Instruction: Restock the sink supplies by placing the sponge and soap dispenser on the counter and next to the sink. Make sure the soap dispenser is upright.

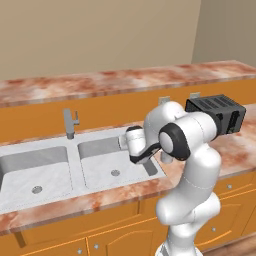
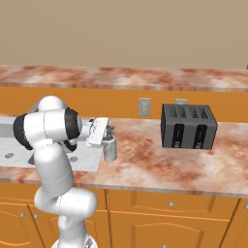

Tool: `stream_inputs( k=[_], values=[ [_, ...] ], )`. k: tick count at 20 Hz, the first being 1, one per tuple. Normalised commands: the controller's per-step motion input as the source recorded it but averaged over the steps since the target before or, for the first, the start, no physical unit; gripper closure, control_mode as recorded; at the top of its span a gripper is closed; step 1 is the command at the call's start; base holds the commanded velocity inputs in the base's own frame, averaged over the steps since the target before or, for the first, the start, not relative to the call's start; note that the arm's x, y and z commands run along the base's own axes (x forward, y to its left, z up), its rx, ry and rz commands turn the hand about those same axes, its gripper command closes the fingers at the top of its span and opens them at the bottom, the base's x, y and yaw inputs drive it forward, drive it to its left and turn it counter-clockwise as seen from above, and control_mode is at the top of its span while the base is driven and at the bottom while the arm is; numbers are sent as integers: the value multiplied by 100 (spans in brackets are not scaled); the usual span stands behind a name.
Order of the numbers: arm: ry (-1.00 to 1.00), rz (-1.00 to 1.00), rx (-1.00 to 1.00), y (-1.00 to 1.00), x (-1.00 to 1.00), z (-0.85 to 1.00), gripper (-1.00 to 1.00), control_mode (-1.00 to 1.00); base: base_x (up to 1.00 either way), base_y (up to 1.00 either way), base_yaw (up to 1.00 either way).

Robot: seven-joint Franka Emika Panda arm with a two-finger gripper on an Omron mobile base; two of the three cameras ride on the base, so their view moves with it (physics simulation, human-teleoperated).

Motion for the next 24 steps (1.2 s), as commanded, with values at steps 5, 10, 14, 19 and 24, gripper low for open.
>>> stream_inputs(
  k=[5,10,14,19,24],
  values=[
    [0,-1,0,6,0,0,-100,-100,0,0,0],
    [0,-4,0,14,-2,12,-100,-100,0,0,0],
    [-1,-7,0,23,-25,30,-100,-100,0,0,0],
    [-16,-12,0,41,-67,43,-100,-100,0,0,0],
    [-29,-3,9,6,-94,13,-100,-100,0,0,0]
  ],
)
